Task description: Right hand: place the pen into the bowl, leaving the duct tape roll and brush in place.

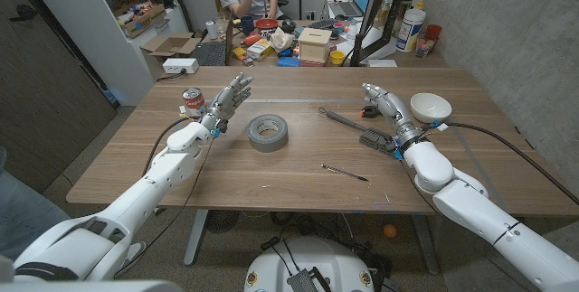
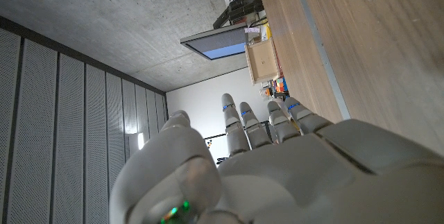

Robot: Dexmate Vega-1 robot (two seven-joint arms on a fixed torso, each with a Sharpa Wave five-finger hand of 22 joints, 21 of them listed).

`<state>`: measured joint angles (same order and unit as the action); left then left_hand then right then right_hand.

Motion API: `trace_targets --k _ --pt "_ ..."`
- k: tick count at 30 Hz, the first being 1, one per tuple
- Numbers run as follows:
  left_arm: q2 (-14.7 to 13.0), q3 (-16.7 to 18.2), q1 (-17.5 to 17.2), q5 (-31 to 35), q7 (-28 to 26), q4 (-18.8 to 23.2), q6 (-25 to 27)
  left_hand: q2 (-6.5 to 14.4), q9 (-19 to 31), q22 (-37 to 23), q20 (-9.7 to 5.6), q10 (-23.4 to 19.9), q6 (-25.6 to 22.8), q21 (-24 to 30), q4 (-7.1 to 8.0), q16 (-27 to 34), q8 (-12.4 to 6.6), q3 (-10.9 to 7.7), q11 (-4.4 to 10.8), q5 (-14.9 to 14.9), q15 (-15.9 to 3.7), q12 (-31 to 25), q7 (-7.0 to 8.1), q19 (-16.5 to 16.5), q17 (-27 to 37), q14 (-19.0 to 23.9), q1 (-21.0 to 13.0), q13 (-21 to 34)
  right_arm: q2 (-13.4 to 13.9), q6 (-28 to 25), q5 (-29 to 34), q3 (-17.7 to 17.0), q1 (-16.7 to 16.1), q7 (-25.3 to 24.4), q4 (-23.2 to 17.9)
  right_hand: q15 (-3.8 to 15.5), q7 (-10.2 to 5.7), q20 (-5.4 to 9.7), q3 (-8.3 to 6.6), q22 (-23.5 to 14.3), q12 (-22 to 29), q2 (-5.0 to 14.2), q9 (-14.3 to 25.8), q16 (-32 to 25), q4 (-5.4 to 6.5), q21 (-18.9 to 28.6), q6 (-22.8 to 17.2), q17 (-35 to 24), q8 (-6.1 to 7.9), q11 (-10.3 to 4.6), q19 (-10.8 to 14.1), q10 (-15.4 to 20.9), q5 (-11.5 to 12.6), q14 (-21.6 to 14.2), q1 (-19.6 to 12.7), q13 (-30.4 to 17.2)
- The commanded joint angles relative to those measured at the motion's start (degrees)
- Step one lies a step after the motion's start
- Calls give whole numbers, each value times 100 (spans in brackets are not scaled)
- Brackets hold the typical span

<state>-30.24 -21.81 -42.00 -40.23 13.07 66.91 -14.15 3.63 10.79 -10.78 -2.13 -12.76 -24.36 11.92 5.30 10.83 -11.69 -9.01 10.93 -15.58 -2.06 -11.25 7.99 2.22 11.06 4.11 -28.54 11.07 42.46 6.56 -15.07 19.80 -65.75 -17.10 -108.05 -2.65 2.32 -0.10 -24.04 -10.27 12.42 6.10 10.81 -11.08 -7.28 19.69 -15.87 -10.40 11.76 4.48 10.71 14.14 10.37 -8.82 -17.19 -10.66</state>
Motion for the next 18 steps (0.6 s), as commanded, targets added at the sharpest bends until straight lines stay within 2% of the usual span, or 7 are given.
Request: trace_targets --k 1,7,8,9,11,18 --pt "-70 -16 -56 61 -109 249 76 11 28 -20 -258 -49 -54 33 -4 23 -26 -30 -1 -17 -697 -36 -4 63 13 61 -49 18 838 -437 307 -267 -370 382 -694 27 -58 19 0 -18 49 0 10 -25 -34 -23 -17 -6 26 -7 77 66 2 -66 -55 5" --pt "-94 -40 -62 107 -173 353 122 11 28 -20 -258 -49 -54 33 -4 23 -26 -30 -1 -17 -697 -36 -4 63 13 61 -49 18 1147 -526 500 -355 -471 545 -856 42 -174 33 1 -19 43 -1 14 -17 -69 -40 -84 -3 39 -99 103 73 6 -75 -116 6" --pt "-93 -62 -56 132 -195 390 143 11 28 -20 -258 -49 -54 33 -4 23 -26 -30 -1 -17 -697 -36 -4 63 13 61 -49 18 1282 -560 616 -386 -521 574 -933 46 -191 38 -5 -19 43 8 14 -15 -78 -45 -95 -2 40 -129 106 77 8 -77 -137 6" --pt "-94 -62 -56 133 -198 393 147 11 28 -20 -258 -49 -54 33 -4 23 -26 -30 -1 -17 -697 -36 -4 63 13 61 -49 18 1280 -567 624 -390 -524 579 -936 47 -198 39 -7 -19 44 11 15 -15 -82 -45 -105 -1 43 -128 110 82 9 -78 -145 6" --pt "-84 -99 -40 157 -213 431 188 11 28 -20 -258 -49 -54 33 -4 23 -26 -30 -1 -17 -697 -36 -4 63 13 61 -49 18 1447 -597 811 -461 -638 558 -1060 67 -227 40 -16 -18 40 12 15 -12 -104 -53 -116 2 43 -150 116 79 12 -85 -183 7" --pt "-51 -166 -3 218 -283 510 258 11 28 -20 -258 -49 -54 33 -4 23 -26 -30 -1 -17 -697 -36 -4 63 13 61 -49 18 1669 -819 1388 -655 -1016 283 -1423 81 -305 48 -44 -15 35 -15 17 1 -186 -73 -169 11 53 -223 150 85 23 -95 -324 7"
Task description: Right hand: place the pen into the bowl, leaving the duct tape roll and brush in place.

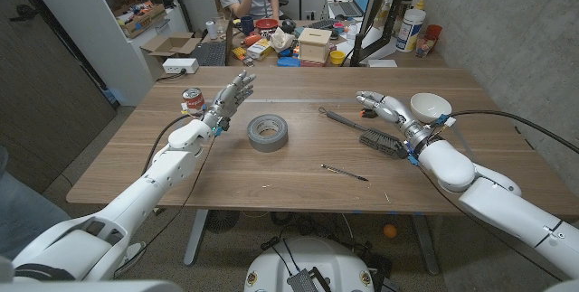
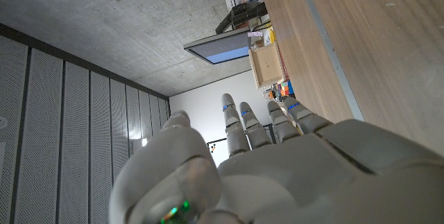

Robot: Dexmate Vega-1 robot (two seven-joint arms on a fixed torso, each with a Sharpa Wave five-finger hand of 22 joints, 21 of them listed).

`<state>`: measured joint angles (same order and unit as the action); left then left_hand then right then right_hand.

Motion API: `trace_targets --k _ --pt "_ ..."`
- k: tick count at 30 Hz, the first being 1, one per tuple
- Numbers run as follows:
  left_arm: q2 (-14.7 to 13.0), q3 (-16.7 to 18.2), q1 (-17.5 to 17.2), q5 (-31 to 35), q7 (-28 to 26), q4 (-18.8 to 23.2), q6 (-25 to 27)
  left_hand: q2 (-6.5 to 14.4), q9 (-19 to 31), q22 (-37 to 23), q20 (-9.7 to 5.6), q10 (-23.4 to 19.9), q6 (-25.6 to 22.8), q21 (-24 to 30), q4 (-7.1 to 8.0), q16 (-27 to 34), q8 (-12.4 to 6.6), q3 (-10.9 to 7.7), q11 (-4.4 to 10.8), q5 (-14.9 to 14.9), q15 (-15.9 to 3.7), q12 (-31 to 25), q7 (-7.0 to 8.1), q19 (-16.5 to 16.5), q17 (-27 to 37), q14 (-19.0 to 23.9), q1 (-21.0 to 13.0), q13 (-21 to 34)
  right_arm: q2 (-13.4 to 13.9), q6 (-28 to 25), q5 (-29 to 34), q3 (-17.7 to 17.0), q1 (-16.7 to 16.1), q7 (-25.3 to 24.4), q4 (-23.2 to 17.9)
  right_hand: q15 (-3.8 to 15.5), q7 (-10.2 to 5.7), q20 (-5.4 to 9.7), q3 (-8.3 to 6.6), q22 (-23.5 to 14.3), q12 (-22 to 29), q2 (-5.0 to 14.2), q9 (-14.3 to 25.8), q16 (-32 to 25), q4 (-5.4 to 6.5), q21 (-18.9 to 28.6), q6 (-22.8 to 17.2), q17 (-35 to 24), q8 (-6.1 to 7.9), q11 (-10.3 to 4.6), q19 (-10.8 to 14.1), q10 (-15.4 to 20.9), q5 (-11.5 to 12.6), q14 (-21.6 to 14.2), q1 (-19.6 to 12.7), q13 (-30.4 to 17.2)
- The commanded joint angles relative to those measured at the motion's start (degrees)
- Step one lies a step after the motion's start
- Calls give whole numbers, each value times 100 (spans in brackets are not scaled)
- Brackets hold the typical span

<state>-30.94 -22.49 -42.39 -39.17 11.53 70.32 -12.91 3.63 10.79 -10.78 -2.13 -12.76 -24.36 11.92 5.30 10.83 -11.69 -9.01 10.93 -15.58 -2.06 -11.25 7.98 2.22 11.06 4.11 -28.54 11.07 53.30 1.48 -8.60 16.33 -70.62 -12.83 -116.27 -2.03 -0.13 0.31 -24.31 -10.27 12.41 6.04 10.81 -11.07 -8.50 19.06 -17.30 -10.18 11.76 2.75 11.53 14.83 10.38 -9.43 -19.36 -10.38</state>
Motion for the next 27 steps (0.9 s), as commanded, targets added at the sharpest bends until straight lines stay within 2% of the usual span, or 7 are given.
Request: trace_targets --k 1,6,7,11,15,22,27 --pt "25 -102 39 119 -142 175 138 11 28 -20 -258 -49 -54 33 -4 23 -26 -30 -1 -17 -697 -36 -4 63 14 61 -49 19 613 -384 840 -326 -579 -182 -664 30 -72 5 -24 -15 34 -18 18 3 -82 -18 -52 -10 61 -73 69 18 26 -38 -143 -21" --pt "50 -127 47 149 -189 191 148 11 28 -20 -258 -49 -54 33 -4 23 -26 -30 -1 -17 -697 -36 -4 63 14 61 -49 19 783 -814 1468 -371 -773 -329 -979 34 -183 0 -48 -12 43 -71 20 13 -149 -50 -164 -4 92 -93 82 61 41 -50 -300 -21" --pt "56 -131 49 152 -191 189 147 11 28 -20 -258 -49 -54 33 -4 23 -26 -30 -1 -17 -697 -36 -4 63 14 61 -49 19 811 -893 1614 -364 -801 -361 -1033 63 -221 -15 -65 -11 61 -102 20 10 -176 -72 -211 -2 101 -166 84 117 49 -81 -400 -21" --pt "67 -151 52 162 -206 203 170 11 28 -20 -258 -49 -54 33 -4 23 -26 -30 -1 -17 -697 -36 -4 63 14 61 -49 19 897 -1079 2044 -349 -889 -408 -1163 113 -387 -30 -99 -9 78 -211 28 10 -212 -128 -477 4 174 -254 112 207 67 -152 -681 -19" --pt "63 -165 57 175 -218 223 199 11 28 -20 -258 -49 -54 33 -4 23 -26 -30 -1 -17 -697 -36 -4 63 14 61 -49 19 978 -1316 2440 -292 -914 -355 -1283 137 -449 -49 -120 -6 79 -280 34 7 -231 -153 -522 5 180 -287 135 235 79 -200 -844 -20" --pt "42 -180 99 196 -203 224 240 11 28 -20 -258 -49 -54 33 -4 23 -26 -30 -1 -17 -697 -36 -4 63 14 61 -49 19 1088 -2059 3344 -3 -838 -140 -1618 130 -532 -80 -157 -2 75 -413 47 14 -248 -201 -619 5 205 -376 166 260 98 -239 -1139 -21" --pt "40 -199 158 207 -150 172 255 11 28 -20 -258 -49 -54 33 -4 23 -26 -30 -1 -17 -697 -36 -4 63 14 61 -49 19 1137 -2496 3691 97 -873 61 -1846 111 -554 -117 -171 -2 68 -484 55 19 -247 -230 -693 5 228 -386 168 259 104 -254 -1283 -21"
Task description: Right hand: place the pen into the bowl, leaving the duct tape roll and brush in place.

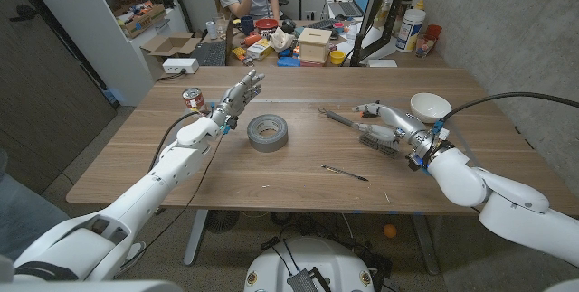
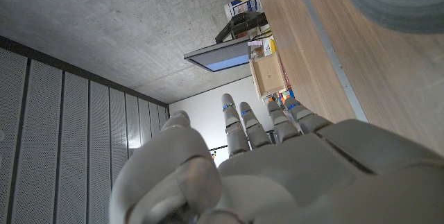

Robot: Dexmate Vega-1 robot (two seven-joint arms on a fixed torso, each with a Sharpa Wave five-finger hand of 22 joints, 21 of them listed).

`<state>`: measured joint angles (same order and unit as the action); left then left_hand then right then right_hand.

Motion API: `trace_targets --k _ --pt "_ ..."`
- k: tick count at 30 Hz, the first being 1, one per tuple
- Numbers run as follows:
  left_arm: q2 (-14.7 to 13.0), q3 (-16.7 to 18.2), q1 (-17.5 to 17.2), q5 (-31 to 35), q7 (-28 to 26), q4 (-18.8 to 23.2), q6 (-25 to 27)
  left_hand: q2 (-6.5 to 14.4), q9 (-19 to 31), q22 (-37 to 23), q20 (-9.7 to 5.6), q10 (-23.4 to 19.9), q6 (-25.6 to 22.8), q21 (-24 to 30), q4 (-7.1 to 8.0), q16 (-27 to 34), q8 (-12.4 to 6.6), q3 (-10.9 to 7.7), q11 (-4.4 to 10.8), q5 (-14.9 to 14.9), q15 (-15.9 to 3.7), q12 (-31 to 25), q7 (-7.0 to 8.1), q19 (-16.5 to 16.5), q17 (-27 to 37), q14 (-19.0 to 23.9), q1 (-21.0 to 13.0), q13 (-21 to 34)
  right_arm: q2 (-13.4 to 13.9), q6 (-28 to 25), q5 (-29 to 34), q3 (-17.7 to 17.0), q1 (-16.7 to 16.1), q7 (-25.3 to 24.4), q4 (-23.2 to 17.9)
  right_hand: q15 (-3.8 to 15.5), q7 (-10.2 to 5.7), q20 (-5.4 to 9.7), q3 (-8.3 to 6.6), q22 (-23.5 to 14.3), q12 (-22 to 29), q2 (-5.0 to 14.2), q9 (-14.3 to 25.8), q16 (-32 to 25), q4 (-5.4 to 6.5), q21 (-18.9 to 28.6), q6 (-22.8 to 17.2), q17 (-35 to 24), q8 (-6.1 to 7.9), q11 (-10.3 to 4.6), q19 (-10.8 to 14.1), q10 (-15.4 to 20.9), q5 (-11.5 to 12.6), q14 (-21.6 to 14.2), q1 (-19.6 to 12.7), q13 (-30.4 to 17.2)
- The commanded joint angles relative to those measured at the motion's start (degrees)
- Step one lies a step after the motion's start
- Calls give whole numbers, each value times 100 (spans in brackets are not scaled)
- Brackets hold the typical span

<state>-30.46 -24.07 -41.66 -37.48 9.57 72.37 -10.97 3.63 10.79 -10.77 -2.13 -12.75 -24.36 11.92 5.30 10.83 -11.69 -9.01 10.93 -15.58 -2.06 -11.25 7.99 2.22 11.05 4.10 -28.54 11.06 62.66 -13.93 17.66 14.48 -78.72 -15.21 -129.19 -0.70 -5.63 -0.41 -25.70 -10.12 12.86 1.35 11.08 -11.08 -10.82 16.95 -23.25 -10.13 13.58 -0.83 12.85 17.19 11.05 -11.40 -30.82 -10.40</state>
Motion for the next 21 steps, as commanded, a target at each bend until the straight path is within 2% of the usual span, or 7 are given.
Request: trace_targets --k 1,7,13,16,19,21 --pt "-10 -45 100 44 60 -47 61 11 28 -20 -259 -49 -54 33 -3 23 -26 -30 -1 -17 -697 -36 -4 63 14 61 -49 19 211 -1045 1138 299 -79 330 -601 -27 -14 -54 -33 -17 19 -32 30 20 -13 -24 -120 0 53 -24 38 16 37 -61 -165 -20" --pt "-9 -76 192 48 187 -140 74 11 28 -20 -259 -49 -54 33 -3 23 -26 -30 -1 -17 -697 -36 -4 63 14 61 -49 19 265 -1525 1616 518 -89 581 -834 -21 -48 -64 -41 -18 15 -110 45 19 -5 -51 -234 0 93 -19 49 19 45 -89 -306 -21" --pt "-7 -103 264 40 307 -224 98 11 28 -20 -259 -49 -54 33 -3 23 -26 -30 -1 -17 -697 -36 -4 63 14 61 -49 19 178 -1935 1984 786 -60 823 -1022 -14 -61 -85 -45 -20 17 -171 63 16 5 -75 -300 -1 116 -30 53 36 51 -120 -414 -22" --pt "-2 -105 292 35 358 -268 85 11 28 -20 -259 -49 -54 33 -3 23 -26 -30 -1 -17 -697 -36 -4 63 14 61 -49 19 152 -2157 2343 1000 -27 955 -1127 -18 -113 -84 -47 -23 13 -204 78 19 15 -90 -363 -2 140 -30 56 33 54 -130 -477 -23" --pt "-2 -103 313 23 401 -304 82 11 28 -20 -259 -49 -54 33 -3 23 -26 -30 -1 -17 -697 -36 -4 63 14 61 -49 19 131 -2397 2978 1321 76 1184 -1203 -10 -116 -88 -48 -23 9 -222 84 17 18 -98 -358 -3 137 -27 57 25 61 -142 -507 -24" --pt "-3 -105 325 18 431 -323 84 11 28 -20 -259 -49 -54 33 -3 23 -26 -30 -1 -17 -697 -36 -4 63 14 61 -49 19 80 -2489 3354 1482 114 1289 -1216 -9 -175 -91 -64 -25 8 -228 94 18 20 -107 -320 -4 121 -29 61 26 78 -148 -568 -25"
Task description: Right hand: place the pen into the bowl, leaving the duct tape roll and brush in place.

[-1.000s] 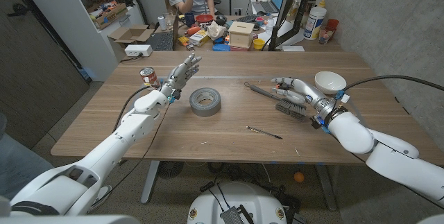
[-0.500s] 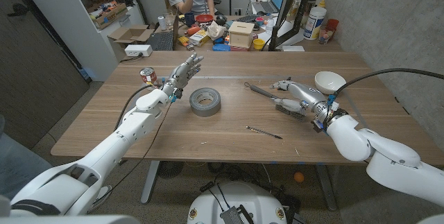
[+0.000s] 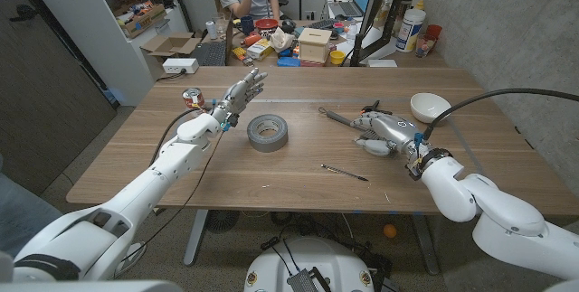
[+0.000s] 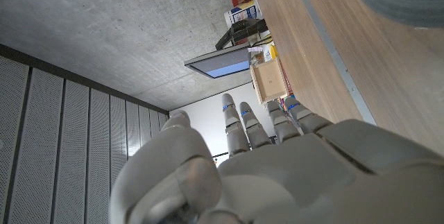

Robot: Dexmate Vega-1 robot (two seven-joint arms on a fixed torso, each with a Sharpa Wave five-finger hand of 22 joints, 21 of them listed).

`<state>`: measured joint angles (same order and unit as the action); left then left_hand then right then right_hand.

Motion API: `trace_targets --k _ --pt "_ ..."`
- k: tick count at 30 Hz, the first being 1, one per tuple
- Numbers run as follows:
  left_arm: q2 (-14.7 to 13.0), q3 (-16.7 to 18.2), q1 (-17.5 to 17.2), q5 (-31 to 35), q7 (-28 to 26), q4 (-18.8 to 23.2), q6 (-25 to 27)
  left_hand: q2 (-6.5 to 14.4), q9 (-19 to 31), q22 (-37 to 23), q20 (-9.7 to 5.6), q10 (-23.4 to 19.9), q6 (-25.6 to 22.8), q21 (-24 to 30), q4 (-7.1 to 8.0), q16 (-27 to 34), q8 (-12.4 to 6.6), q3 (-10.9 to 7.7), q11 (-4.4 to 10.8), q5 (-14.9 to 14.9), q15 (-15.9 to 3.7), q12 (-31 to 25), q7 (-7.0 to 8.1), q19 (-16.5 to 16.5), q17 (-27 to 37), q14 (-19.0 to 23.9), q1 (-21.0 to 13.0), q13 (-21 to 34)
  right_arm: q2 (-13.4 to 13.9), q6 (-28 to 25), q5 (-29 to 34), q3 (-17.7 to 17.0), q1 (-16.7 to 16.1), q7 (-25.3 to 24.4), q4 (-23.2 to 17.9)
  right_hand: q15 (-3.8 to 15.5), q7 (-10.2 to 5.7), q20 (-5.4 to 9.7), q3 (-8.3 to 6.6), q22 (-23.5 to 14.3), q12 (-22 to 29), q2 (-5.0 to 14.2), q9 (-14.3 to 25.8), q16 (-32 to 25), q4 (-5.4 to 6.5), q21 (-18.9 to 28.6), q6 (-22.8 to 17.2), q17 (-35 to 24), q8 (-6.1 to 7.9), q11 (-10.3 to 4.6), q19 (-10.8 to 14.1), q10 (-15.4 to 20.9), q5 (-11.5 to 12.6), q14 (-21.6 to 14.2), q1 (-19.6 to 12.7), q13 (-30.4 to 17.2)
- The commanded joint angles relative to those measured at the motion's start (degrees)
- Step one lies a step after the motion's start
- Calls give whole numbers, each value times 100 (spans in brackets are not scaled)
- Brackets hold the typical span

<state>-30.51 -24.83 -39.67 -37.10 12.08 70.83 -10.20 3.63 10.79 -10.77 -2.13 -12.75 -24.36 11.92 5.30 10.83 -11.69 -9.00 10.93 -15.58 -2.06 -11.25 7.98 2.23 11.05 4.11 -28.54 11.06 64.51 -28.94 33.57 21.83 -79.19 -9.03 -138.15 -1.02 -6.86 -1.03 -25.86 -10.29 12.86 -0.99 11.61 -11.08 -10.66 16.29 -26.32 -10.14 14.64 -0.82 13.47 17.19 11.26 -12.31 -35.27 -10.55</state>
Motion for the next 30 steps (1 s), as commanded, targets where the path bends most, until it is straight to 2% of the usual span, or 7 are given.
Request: trace_targets --k 1,6,10,14,17,23,30 --pt "1 -31 130 -22 193 -173 10 11 28 -20 -259 -49 -54 33 -3 23 -26 -30 -1 -17 -698 -36 -4 63 14 61 -49 19 -141 -1036 1911 805 180 759 -329 25 -60 -28 -54 -9 9 6 44 18 4 -44 -20 -4 19 -31 2 29 63 -61 -146 -11" --pt "-2 -49 154 -20 257 -198 18 11 28 -20 -259 -49 -54 33 -3 23 -26 -30 -1 -17 -698 -36 -4 63 14 61 -49 19 -364 -1242 2558 1027 251 1236 -354 11 -71 -33 -92 -12 14 -8 70 22 9 -70 -138 -7 67 -20 5 44 99 -73 -288 -16" --pt "13 -50 173 -23 284 -235 4 11 28 -20 -259 -49 -54 33 -3 23 -26 -30 -1 -17 -698 -36 -4 63 14 61 -49 19 -607 -1414 3310 1243 332 1889 -393 -36 -88 -48 -101 -15 10 -36 89 33 22 -94 -251 -10 112 -10 -10 36 112 -60 -358 -19" --pt "29 -31 171 -61 313 -280 -10 11 28 -20 -259 -49 -54 33 -3 23 -26 -30 -1 -17 -698 -36 -4 63 14 61 -49 19 -863 -1443 3781 1315 336 2464 -331 -76 -100 -82 -101 -18 1 -63 103 42 35 -118 -282 -12 123 19 -37 14 116 -39 -392 -21" --pt "29 -25 165 -66 315 -291 -16 11 28 -20 -259 -49 -54 33 -3 23 -26 -30 -1 -17 -698 -36 -4 63 14 61 -49 19 -997 -1374 3953 1284 274 2664 -279 -89 -92 -100 -99 -20 -16 -85 115 48 49 -137 -278 -15 121 58 -54 -30 120 -23 -417 -23" --pt "18 -28 156 -80 341 -309 20 11 28 -20 -259 -49 -54 33 -3 23 -26 -30 -1 -17 -698 -36 -4 63 14 61 -49 19 -1431 -1278 4426 1357 228 3202 -71 -131 -94 -129 -97 -24 -30 -107 131 54 64 -164 -241 -20 105 57 -86 -71 124 1 -448 -26" --pt "27 -36 182 -75 362 -348 24 11 28 -20 -259 -49 -54 33 -3 23 -26 -30 -1 -17 -698 -36 -4 63 14 61 -49 19 -1823 -1214 4702 1263 118 3452 105 -190 -82 -167 -91 -29 -47 -129 153 55 92 -190 -272 -27 116 158 -106 -125 123 24 -469 -31"
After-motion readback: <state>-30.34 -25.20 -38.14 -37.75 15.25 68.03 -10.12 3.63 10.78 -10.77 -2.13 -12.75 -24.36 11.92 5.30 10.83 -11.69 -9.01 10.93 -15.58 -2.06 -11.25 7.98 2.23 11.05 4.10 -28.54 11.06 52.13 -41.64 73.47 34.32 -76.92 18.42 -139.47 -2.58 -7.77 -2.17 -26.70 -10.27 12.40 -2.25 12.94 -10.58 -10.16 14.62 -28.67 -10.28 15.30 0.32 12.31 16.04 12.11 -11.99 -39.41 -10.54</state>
